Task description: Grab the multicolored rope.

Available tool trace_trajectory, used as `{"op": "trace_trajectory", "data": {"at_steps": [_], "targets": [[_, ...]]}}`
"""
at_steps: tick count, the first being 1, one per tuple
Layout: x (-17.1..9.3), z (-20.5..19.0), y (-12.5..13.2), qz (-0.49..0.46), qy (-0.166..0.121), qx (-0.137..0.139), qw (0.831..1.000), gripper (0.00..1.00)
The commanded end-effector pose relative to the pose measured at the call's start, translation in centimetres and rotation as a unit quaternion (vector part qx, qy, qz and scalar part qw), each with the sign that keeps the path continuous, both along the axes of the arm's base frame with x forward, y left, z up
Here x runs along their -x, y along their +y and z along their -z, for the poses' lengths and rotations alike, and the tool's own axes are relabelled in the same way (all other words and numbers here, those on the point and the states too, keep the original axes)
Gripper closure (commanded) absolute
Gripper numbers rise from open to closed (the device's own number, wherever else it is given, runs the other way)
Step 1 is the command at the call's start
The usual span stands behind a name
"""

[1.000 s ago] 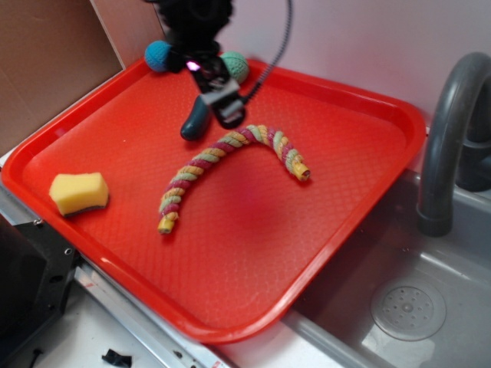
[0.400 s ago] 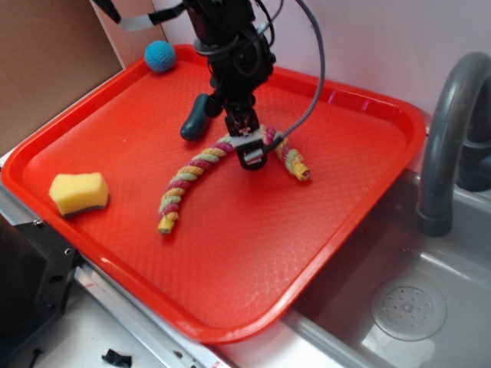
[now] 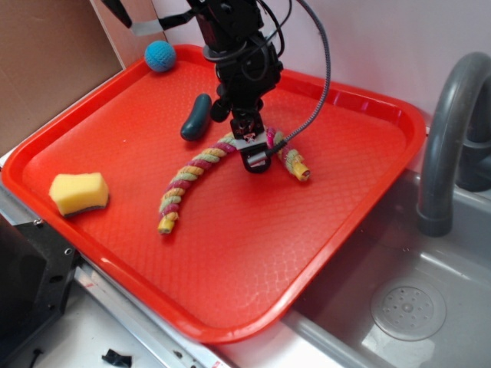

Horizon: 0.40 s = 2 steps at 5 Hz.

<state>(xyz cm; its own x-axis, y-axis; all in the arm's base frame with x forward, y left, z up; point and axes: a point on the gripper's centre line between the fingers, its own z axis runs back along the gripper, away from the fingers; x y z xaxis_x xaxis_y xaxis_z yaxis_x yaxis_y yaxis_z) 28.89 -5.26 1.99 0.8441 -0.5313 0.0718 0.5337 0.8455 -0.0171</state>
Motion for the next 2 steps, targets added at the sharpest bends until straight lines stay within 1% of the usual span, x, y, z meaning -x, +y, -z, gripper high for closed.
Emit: {"op": "trace_trajectory", "data": {"at_steps": [1, 2], "targets": [[-0.2, -0.4, -0.3, 0.004, -0.006, -0.021, 1.0, 1.0], [0.0, -1.9, -0.8, -0.036, 0.03, -0.061, 0.997, 1.0]]}}
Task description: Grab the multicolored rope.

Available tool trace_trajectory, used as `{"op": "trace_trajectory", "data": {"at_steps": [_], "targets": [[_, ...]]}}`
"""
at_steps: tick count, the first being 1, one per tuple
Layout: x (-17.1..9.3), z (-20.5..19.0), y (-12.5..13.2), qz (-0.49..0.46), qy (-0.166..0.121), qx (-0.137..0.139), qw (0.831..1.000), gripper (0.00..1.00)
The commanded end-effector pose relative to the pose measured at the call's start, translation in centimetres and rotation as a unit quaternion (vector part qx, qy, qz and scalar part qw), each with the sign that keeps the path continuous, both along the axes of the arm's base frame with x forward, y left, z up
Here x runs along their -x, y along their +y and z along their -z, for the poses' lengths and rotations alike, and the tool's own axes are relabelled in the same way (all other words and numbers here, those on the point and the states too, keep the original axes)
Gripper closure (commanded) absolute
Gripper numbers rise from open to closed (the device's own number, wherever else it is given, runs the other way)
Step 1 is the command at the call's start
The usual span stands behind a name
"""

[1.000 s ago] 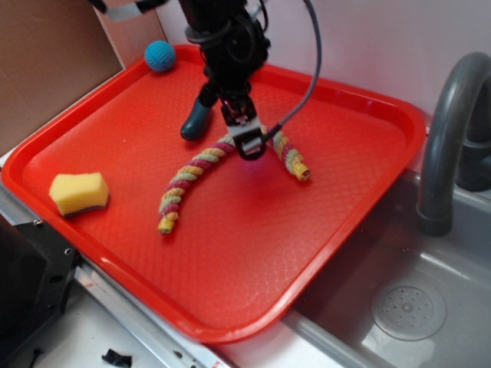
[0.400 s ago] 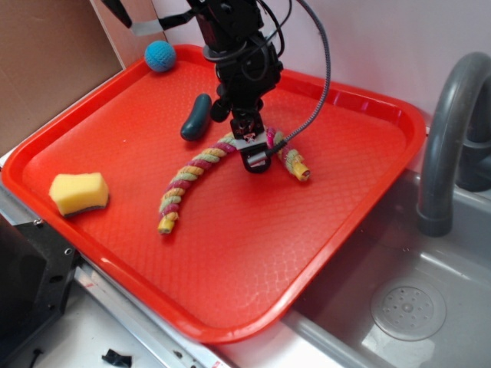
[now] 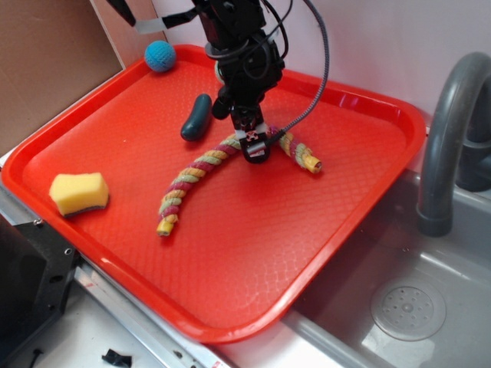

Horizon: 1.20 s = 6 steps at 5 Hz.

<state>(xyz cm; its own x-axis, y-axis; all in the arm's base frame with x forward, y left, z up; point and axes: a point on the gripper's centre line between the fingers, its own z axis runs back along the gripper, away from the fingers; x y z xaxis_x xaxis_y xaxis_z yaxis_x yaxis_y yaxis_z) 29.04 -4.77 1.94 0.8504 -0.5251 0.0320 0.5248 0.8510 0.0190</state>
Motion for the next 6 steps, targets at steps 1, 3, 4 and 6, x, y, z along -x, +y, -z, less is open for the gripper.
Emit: {"op": "trace_trajectory", "data": {"at_steps": [1, 3, 4, 6], "targets": [[1.3, -6.5, -2.3, -0.156, 0.028, -0.067, 0.985, 1.0], [5.9, -16.5, -1.3, -0.312, -0.001, 0.018, 0.95, 1.0], [7.8, -18.6, -0.4, -0.333, -0.003, 0.039, 0.942, 1.0], [8.9, -19.6, -0.4, -0.31, -0.029, 0.01, 0.95, 1.0]]}}
